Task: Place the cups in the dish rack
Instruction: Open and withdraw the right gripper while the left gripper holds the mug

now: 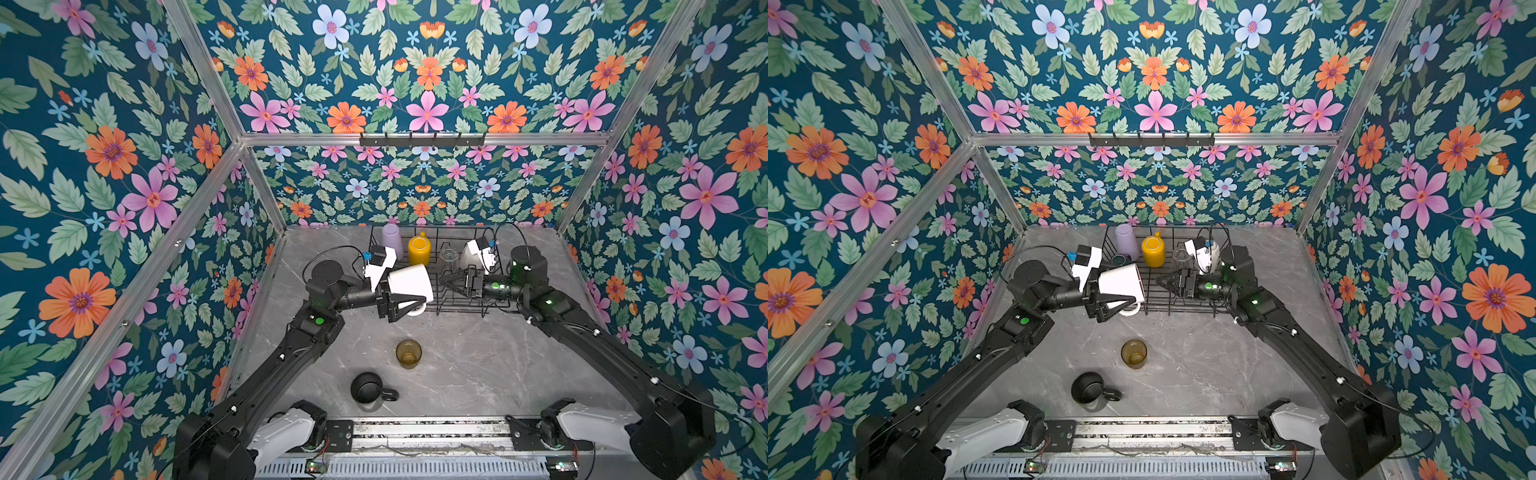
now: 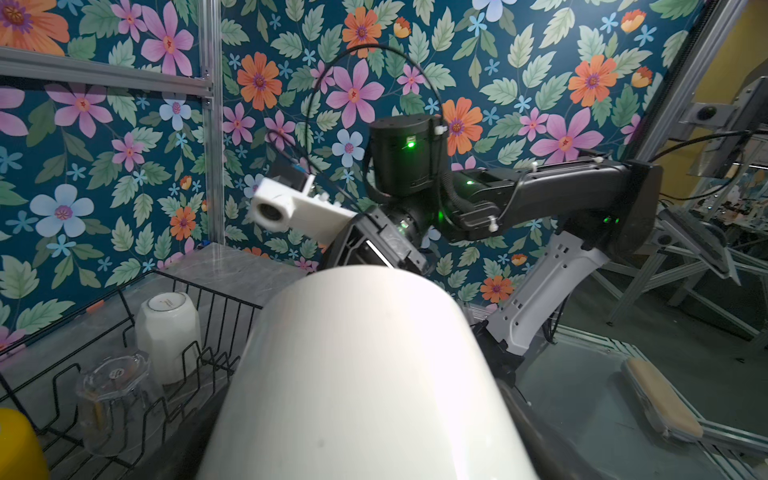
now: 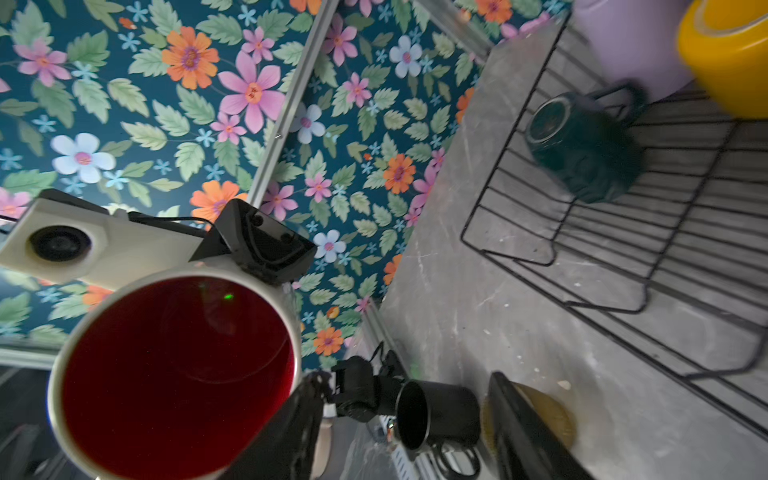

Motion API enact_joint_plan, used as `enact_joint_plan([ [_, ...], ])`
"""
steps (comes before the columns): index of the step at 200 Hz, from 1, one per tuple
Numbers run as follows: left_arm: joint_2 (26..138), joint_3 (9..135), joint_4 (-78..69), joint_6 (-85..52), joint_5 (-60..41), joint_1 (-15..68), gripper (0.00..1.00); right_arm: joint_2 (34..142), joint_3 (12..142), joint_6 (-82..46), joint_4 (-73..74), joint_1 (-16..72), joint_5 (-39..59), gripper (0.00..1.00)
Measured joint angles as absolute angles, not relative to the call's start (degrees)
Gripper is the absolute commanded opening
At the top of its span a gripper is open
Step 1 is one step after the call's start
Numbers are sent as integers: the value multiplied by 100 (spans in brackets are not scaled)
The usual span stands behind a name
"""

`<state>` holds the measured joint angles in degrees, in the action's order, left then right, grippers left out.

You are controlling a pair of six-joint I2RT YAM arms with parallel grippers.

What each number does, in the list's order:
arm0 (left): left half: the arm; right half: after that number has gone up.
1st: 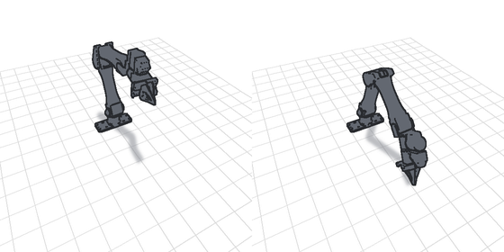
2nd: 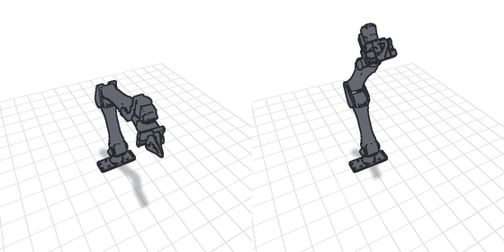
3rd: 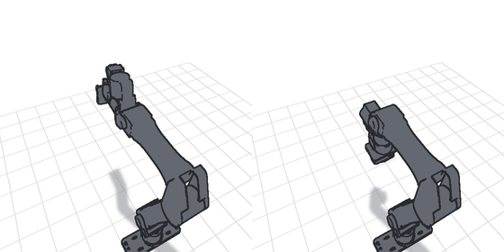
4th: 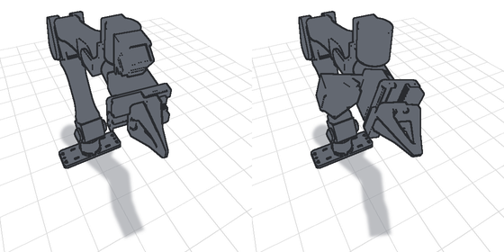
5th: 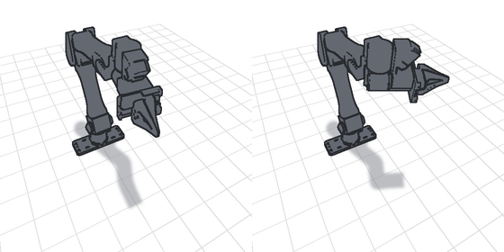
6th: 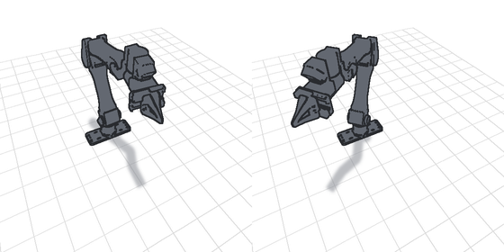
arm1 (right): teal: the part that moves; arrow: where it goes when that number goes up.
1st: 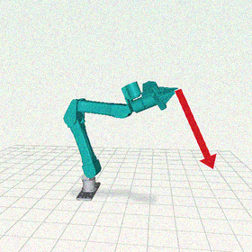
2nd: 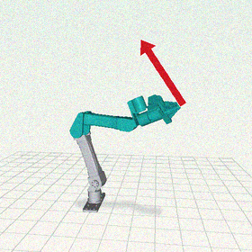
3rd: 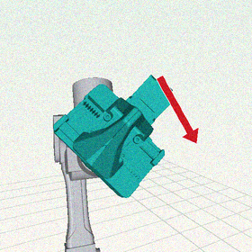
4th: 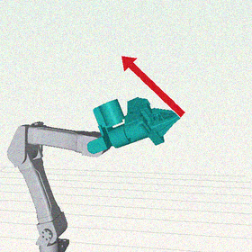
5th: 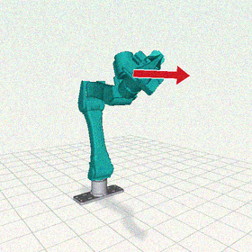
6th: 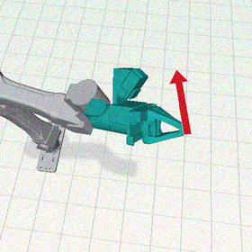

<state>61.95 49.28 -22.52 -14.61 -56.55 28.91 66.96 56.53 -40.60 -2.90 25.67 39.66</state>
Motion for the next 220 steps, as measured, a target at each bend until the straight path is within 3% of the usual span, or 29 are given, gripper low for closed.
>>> enact_joint_plan([
  [61, 6567, 5408, -1437, -1184, -5024, 2891, 0, 5723, 5443, -3111, -1802, 2554, 1944, 99],
  [140, 7653, 6783, 362, -891, -3695, 2978, 0, 5343, 5328, -2834, -2117, 2558, 1288, 99],
  [220, 9583, 8943, 2556, -410, -1354, 3612, 0, 5177, 5172, -2731, -2143, 2554, 1140, 99],
])
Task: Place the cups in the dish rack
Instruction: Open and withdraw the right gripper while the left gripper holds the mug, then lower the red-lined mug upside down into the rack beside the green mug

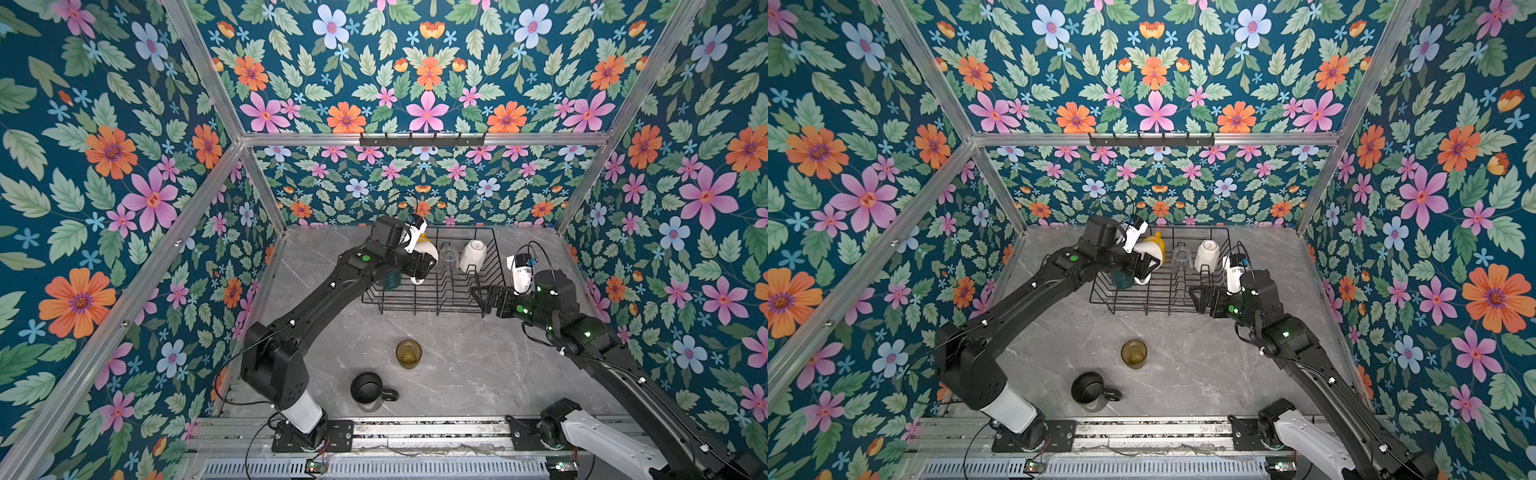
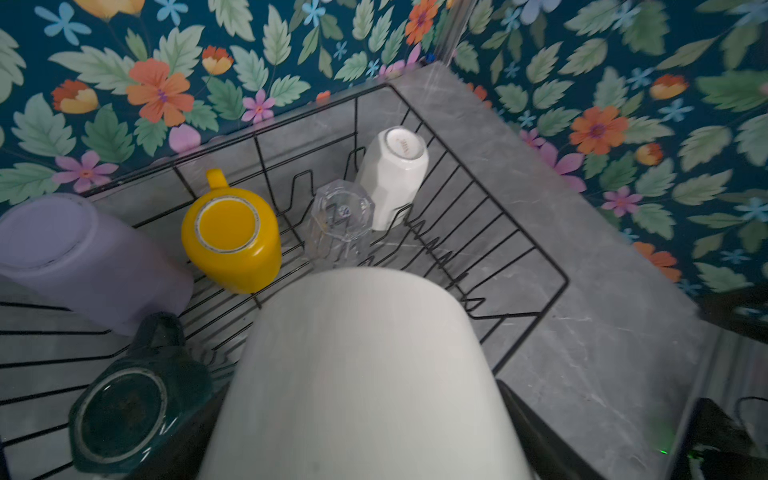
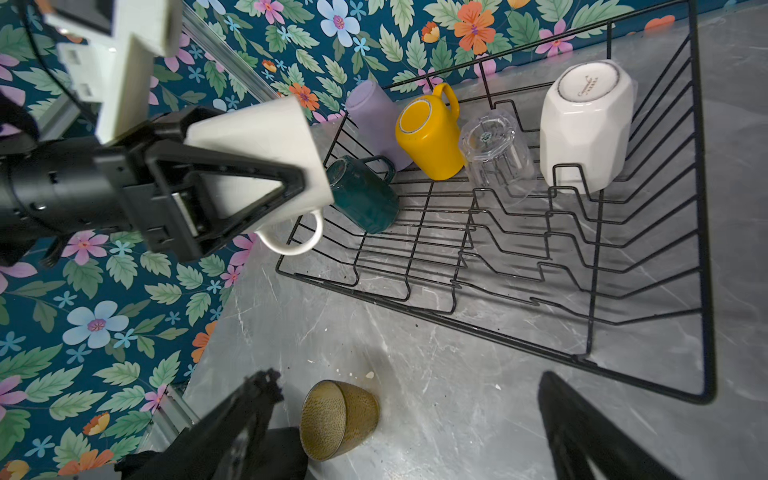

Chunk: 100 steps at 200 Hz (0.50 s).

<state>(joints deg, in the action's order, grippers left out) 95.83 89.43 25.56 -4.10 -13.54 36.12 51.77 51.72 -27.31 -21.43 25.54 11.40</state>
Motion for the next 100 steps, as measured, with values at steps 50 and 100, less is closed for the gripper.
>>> enact_joint_plan([
  [50, 10748, 10099, 3503, -255, -156, 3854, 0, 5089, 5059, -2705, -2152, 2554, 1138, 99],
  [100, 11664, 10809, 4086, -139, 502, 3872, 0, 4987, 4917, -2709, -2154, 2554, 1138, 99],
])
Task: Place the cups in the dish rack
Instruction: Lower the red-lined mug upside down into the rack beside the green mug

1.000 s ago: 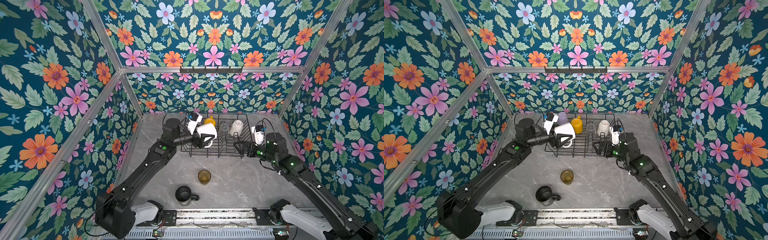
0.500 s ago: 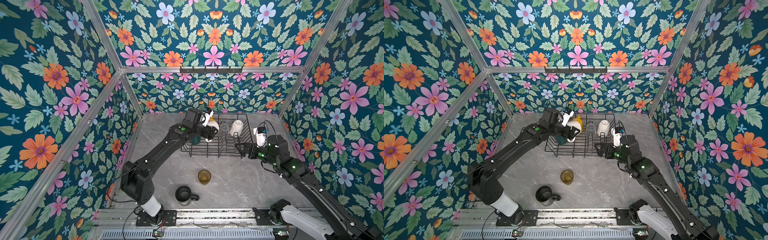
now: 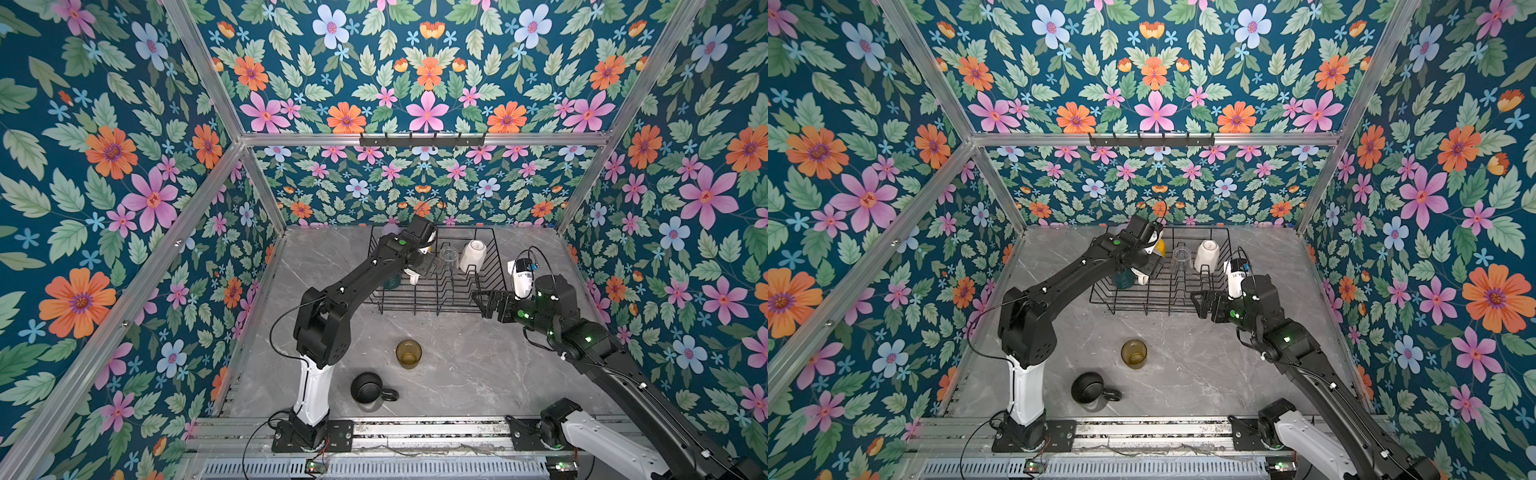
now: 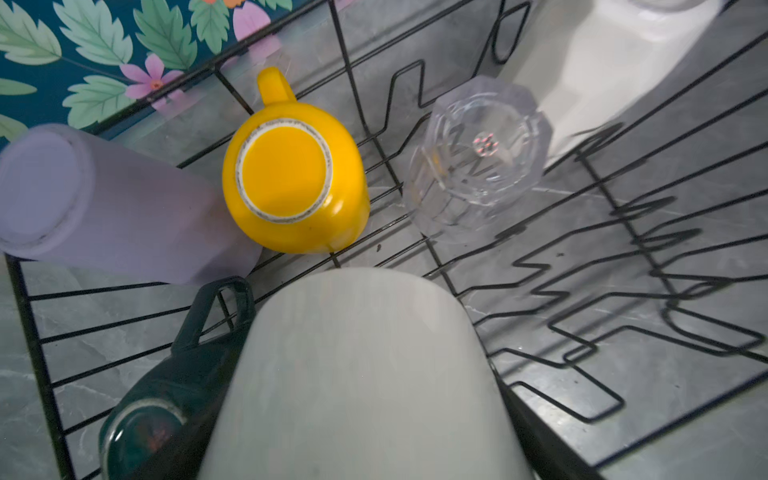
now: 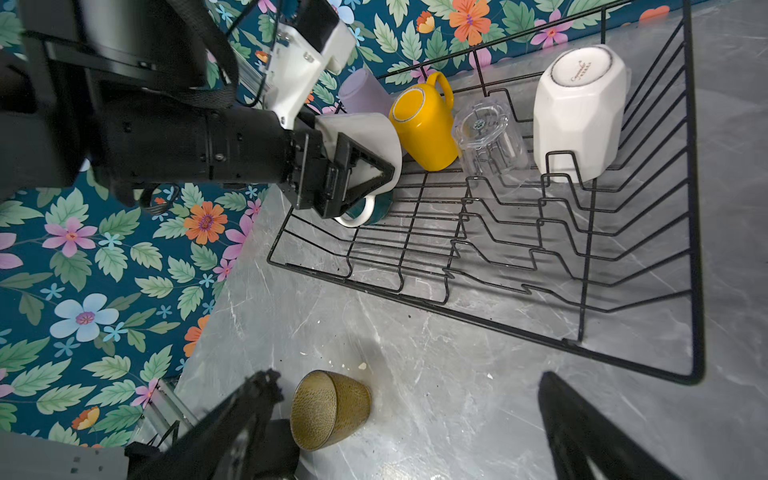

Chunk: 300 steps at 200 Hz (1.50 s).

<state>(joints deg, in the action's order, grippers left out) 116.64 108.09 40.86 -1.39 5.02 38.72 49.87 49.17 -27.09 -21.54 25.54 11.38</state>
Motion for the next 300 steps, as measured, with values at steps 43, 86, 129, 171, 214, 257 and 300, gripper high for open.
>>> enact_joint_plan([
  [43, 12038, 11026, 4250, -115, 696, 3874, 0, 4950, 4831, -2755, -2152, 2554, 1140, 99],
  [86, 12431, 11301, 4407, -64, 694, 3876, 0, 4963, 4792, -2825, -2134, 2554, 1144, 99],
  [129, 12739, 11437, 4552, 10, 694, 3874, 0, 4998, 4735, -2867, -2110, 2554, 1190, 99],
  [171, 12943, 11526, 4676, 12, 692, 3865, 0, 5002, 4729, -2904, -2095, 2554, 1208, 99],
  [214, 13069, 11548, 4678, -14, 683, 3804, 4, 4998, 4720, -2967, -2093, 2554, 1245, 99],
  [257, 13080, 11552, 4668, -154, 668, 3747, 30, 4991, 4711, -2971, -2088, 2554, 1245, 99],
  [300, 13078, 11552, 4672, -226, 668, 3743, 65, 4993, 4696, -2985, -2075, 2554, 1247, 99],
])
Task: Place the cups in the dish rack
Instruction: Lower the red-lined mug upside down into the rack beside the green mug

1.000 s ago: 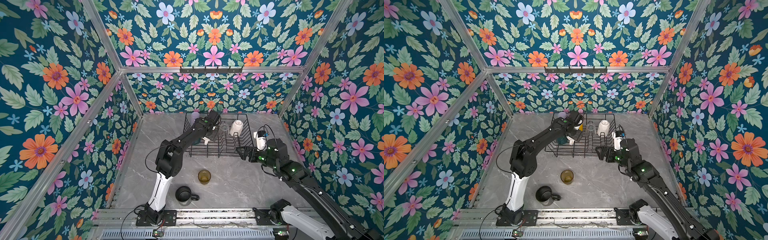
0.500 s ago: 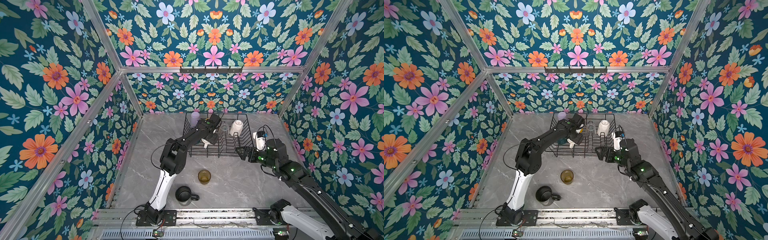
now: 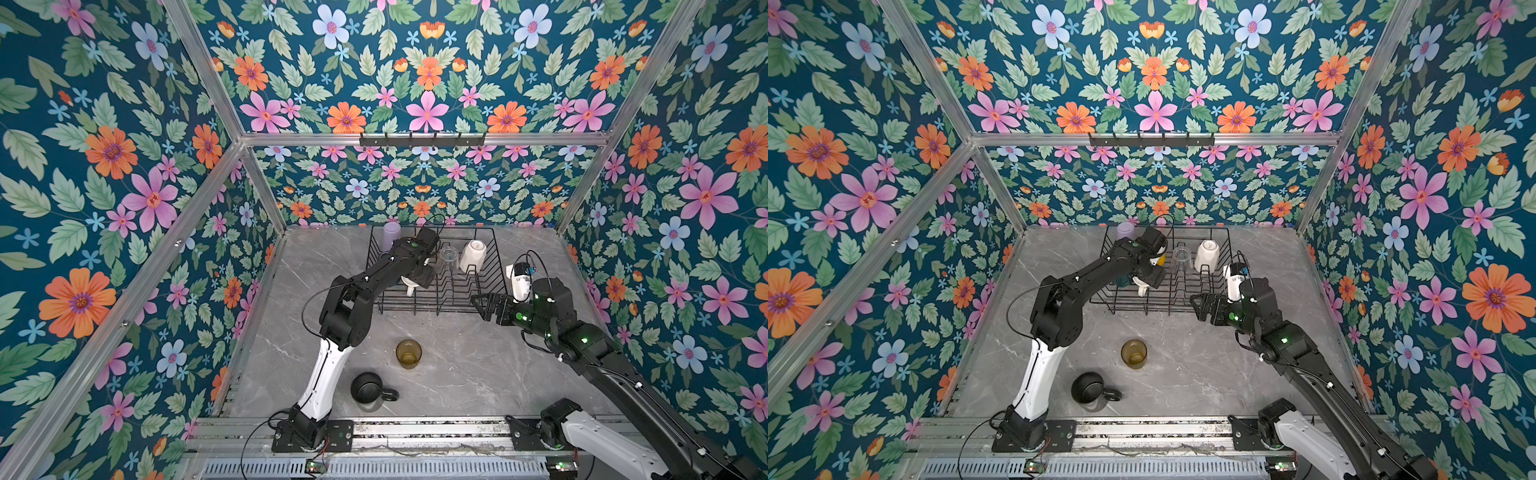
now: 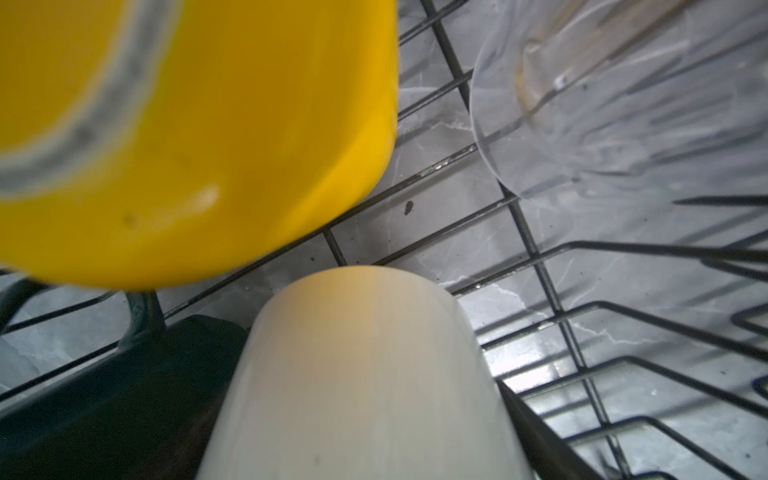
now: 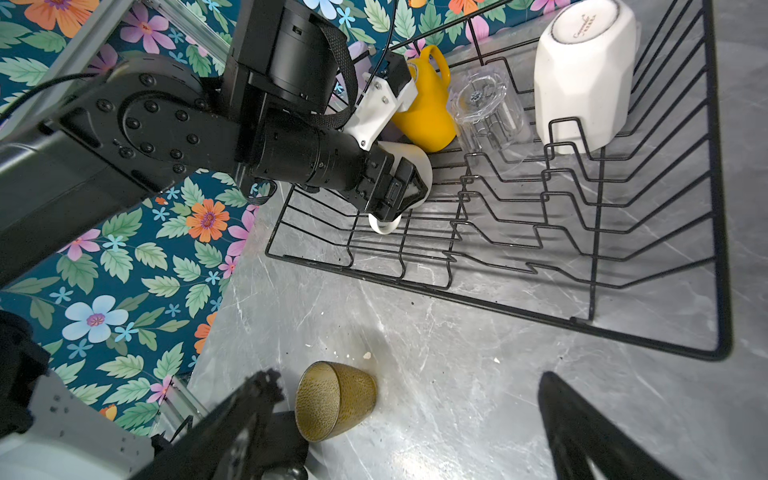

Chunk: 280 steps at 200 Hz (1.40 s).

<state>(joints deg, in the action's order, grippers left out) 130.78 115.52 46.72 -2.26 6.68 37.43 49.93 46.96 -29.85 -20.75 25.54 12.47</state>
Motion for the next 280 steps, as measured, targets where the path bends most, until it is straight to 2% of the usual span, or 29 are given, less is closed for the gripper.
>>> enact_joint_plan([
  [46, 13047, 11550, 4711, -259, 661, 3743, 81, 5048, 4696, -2987, -2067, 2554, 1308, 99],
  [100, 12958, 11513, 4718, -261, 644, 3741, 87, 5087, 4700, -2987, -2023, 2554, 1330, 99],
  [212, 12958, 11474, 4757, -261, 377, 3741, 84, 5105, 4707, -3011, -1940, 2554, 1393, 99],
  [280, 13126, 11522, 4727, -255, 307, 3734, 93, 5105, 4692, -3076, -1929, 2554, 1437, 99],
])
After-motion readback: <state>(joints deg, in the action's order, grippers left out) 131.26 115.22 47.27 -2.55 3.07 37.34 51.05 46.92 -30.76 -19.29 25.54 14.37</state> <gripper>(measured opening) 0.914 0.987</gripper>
